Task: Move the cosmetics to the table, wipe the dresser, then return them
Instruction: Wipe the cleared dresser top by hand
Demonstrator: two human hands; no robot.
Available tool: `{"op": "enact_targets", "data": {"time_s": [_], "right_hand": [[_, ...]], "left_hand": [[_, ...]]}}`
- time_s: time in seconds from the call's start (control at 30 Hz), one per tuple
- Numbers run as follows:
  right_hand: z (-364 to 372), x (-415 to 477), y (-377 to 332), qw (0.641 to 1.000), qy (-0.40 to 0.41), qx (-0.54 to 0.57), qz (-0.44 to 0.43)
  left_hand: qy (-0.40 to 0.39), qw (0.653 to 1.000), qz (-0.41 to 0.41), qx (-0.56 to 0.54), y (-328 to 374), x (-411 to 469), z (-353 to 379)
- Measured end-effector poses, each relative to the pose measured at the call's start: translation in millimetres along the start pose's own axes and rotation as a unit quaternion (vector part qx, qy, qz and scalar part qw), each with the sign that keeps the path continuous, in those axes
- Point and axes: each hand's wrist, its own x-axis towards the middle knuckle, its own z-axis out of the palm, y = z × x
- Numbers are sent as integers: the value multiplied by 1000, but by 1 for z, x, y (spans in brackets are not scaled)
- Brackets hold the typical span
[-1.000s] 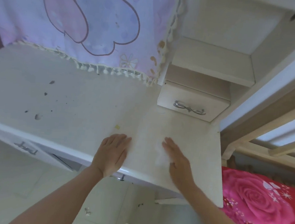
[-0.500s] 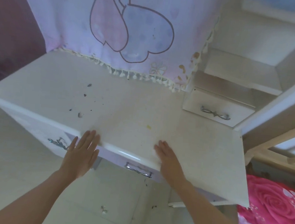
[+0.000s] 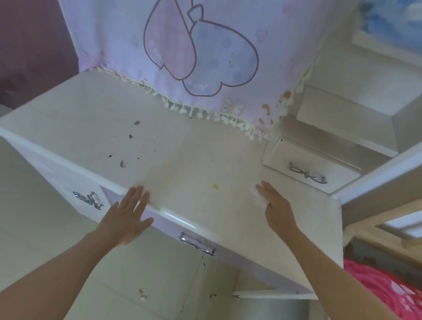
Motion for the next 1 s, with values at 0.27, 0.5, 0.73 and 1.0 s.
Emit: {"op": "enact_targets", "data": {"time_s": [0.27, 0.5, 0.73, 1.0], "right_hand": [[41, 118, 34, 997, -43, -47, -45], [81, 104, -1, 943, -96, -104, -302], [112, 5, -38, 767, -197, -13, -610], [58, 163, 1, 953, -7, -45, -300]], "left_hand": [[32, 999, 1, -30, -1, 5, 7], [65, 997, -51, 14, -3, 6, 16], [0, 999, -49, 17, 2, 3, -1], [-78, 995, -68, 16, 17, 5, -21]]}}
